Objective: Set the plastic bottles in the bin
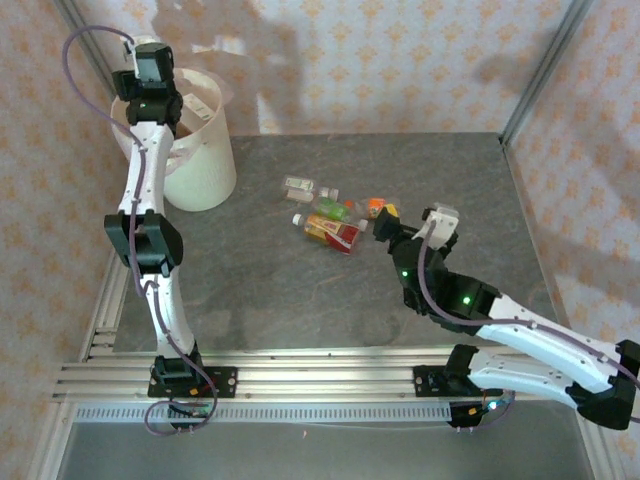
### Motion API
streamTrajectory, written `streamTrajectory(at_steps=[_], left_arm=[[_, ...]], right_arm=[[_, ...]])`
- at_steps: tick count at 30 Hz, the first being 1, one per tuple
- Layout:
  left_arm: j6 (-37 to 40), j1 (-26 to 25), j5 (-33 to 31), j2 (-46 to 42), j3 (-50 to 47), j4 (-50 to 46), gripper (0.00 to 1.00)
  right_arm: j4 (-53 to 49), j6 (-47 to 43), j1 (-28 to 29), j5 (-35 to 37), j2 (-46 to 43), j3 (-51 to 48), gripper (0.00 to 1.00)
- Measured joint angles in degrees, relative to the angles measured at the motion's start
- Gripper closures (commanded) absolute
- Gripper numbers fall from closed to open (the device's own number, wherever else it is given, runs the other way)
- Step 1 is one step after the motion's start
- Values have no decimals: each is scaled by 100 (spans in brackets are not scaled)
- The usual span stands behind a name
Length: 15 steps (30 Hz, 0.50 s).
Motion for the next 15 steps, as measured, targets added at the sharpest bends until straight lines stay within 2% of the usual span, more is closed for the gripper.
streamTrajectory(at_steps=[2,4,8,15], left_arm=[[-39,7,-271,55,22,-149,14],[-166,15,-535,197,293,-391,10],[-411,61,-654,289,682,-748,0],[-942,68,-671,284,796,-942,0]], right_arm=[[-74,114,0,92,-168,-111,1],[-153,223,0,190,-348,-240,1],[-380,402,0,352,-682,-455,1],[-946,813,0,660,-1346,-605,1]])
